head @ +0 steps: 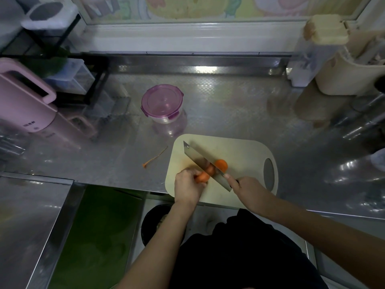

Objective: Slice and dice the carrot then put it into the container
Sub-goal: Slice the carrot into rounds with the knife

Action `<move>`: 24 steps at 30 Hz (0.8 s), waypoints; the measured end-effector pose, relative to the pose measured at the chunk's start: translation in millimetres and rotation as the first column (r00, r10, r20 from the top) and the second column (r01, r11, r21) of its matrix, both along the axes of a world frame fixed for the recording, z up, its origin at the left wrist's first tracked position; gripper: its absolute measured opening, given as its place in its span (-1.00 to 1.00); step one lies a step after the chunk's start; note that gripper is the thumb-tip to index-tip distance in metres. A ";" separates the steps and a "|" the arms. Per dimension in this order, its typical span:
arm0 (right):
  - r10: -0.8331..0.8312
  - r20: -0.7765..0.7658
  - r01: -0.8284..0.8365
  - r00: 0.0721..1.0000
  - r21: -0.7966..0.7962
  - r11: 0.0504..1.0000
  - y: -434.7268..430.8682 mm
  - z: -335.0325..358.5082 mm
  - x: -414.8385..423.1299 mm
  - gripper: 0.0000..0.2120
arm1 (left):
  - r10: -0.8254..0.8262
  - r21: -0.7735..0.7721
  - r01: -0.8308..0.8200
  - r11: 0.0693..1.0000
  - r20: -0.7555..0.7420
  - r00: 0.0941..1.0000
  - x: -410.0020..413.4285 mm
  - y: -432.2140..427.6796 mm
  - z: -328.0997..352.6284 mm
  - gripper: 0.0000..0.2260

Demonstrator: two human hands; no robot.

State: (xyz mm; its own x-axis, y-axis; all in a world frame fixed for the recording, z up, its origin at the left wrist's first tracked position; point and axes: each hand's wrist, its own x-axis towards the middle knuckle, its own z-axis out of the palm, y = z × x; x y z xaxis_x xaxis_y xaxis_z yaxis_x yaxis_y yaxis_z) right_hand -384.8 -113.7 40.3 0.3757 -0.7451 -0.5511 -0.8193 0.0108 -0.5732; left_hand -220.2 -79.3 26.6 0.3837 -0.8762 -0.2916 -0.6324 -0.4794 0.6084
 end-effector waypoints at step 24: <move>-0.179 0.132 0.169 0.975 0.085 0.982 -21.6 -13.2 54.3 -0.46 | -0.047 -0.002 0.047 0.999 0.048 0.998 0.9 -4.1 -5.5 -0.79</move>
State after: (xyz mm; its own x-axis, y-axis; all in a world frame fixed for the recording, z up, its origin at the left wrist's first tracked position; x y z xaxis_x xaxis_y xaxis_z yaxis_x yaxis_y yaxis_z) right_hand -330.4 -135.2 27.1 0.3201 -0.7657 -0.5579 -0.7142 0.1919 -0.6732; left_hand -219.4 -83.4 21.1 0.3556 -0.8945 -0.2710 -0.6829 -0.4466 0.5781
